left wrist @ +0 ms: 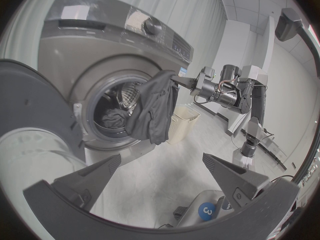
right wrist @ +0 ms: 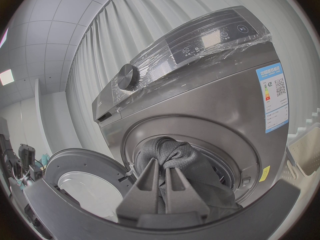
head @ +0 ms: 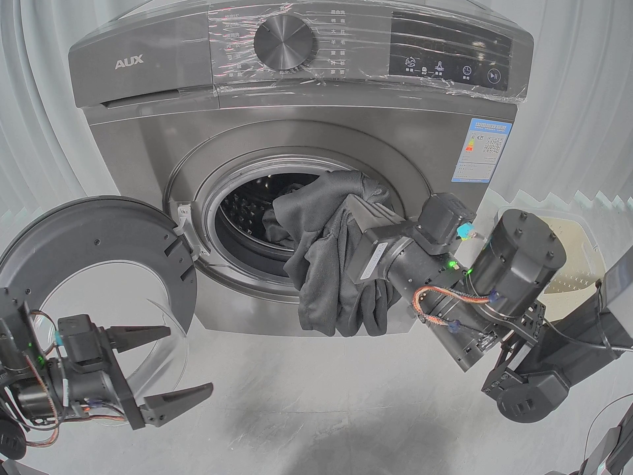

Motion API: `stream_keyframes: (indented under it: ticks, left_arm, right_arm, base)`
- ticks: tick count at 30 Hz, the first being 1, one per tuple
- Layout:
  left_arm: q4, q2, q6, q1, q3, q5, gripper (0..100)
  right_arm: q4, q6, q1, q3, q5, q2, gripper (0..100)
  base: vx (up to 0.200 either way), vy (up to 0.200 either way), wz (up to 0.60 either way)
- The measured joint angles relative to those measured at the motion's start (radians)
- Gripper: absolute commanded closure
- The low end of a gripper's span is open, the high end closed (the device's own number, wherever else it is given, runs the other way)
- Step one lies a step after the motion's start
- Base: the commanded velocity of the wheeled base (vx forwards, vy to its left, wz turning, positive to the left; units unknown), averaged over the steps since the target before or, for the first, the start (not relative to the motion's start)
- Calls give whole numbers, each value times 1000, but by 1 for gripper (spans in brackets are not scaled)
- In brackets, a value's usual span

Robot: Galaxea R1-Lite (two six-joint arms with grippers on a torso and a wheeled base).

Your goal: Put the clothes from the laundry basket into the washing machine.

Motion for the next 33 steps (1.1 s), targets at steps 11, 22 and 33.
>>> stream_keyframes:
  ticks: [11,22,33]
  left_arm:
    - [-120,317,-49,-94,-104,-54,0]
    - [-241,490,-112,-114,-204,-56,0]
    - [-340,611,-223,-119,-257,-61,0]
  right_arm:
    - [-7,-2,7,5,1,9,100]
    - [-11,-3,9,8,1,8,100]
    - [-15,-4,11,16,1,4,100]
  base:
    - [0,0,0]
    - [0,0,0]
    - [0,0,0]
